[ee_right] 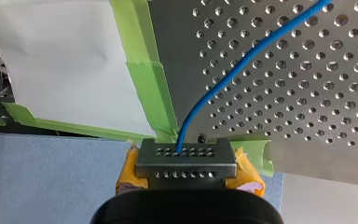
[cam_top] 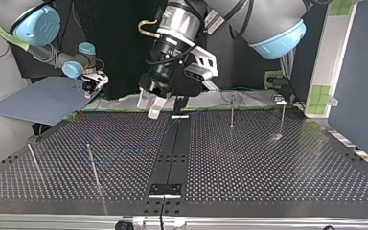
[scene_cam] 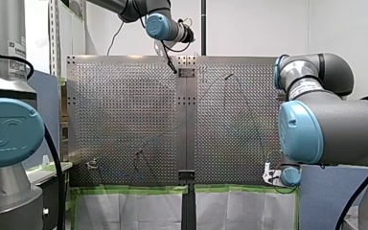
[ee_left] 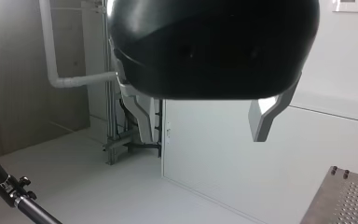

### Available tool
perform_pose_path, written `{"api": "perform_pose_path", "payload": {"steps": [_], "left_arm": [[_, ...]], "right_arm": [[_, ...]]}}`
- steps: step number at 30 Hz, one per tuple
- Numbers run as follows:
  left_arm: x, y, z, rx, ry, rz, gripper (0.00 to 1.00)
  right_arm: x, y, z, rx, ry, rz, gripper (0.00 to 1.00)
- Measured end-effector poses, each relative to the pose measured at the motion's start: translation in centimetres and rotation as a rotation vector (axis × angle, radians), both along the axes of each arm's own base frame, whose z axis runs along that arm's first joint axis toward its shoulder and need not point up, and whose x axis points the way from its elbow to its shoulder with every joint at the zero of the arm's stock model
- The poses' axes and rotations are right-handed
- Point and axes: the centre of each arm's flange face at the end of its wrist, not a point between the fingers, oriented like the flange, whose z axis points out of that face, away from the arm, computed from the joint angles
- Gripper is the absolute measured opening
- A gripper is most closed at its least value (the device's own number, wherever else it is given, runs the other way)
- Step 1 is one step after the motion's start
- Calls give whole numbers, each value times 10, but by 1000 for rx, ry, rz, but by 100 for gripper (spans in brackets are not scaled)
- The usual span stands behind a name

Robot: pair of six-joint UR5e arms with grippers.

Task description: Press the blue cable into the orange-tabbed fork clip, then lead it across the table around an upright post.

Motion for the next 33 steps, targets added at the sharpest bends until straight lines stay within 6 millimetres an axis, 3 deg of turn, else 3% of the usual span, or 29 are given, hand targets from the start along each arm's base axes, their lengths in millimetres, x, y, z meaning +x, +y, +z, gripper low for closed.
{"api": "perform_pose_path", "payload": {"steps": [5,18,33], "left_arm": [[-1,1,-19,4,4,28,100],[4,3,-92,57,30,93,100],[-8,15,-146,98,18,108,100]], "right_arm": [[0,0,0,0,-1,1,0],[1,0,0,-1,-1,3,0],[2,0,0,0,-3,12,0]]}}
